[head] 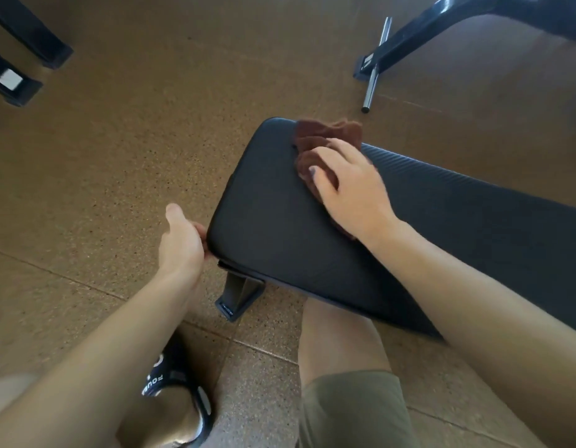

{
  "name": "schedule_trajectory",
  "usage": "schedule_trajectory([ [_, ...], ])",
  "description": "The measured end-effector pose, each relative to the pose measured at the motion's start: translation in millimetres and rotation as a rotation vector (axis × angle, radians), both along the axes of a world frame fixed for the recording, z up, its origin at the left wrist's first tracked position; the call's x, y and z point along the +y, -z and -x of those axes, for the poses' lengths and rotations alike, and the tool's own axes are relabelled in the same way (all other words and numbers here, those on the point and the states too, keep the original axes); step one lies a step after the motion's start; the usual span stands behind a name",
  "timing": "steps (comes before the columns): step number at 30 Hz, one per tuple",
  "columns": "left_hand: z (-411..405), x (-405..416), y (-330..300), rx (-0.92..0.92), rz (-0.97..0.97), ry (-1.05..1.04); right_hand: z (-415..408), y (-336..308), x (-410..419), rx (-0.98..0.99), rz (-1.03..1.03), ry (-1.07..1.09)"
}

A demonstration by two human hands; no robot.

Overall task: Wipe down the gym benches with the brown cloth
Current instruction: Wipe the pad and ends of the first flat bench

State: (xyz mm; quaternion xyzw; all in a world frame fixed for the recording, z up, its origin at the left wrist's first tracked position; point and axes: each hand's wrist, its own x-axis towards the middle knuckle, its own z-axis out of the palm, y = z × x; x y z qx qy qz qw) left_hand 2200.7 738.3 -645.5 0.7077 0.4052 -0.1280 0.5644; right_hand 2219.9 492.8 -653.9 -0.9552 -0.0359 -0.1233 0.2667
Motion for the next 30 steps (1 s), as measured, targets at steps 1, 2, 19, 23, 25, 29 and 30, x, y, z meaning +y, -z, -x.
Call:
schedule_trajectory([
  [1,-2.8,-0.7,-6.4,0.025,-0.016,0.033,2.3,0.4,-11.0,0.021,-0.008,0.115],
  [2,-6.1,-2.0,-14.7,0.06,-0.045,0.077,8.2,0.0,-14.6,0.042,-0.01,0.213],
  [19,-57.1,-22.0,-322.3,0.04,-0.081,0.757,6.3,-290.3,128.8,0.835,-2.167,0.528],
  [23,-82.6,-11.9,-409.1,0.024,-0.039,0.85,-29.3,-386.6,140.7,0.792,-2.046,0.526],
  [25,-99.0,-3.6,-452.7,0.084,-0.021,0.878,-43.1,-428.8,148.1,0.763,-2.019,0.513],
  [29,-132.5,9.8,-520.2,0.182,0.043,1.053,-60.5,-493.7,152.9,0.747,-1.957,0.552],
  [30,-141.2,10.8,-532.1,0.176,0.027,1.077,-63.5,-506.4,151.4,0.752,-1.929,0.55],
])
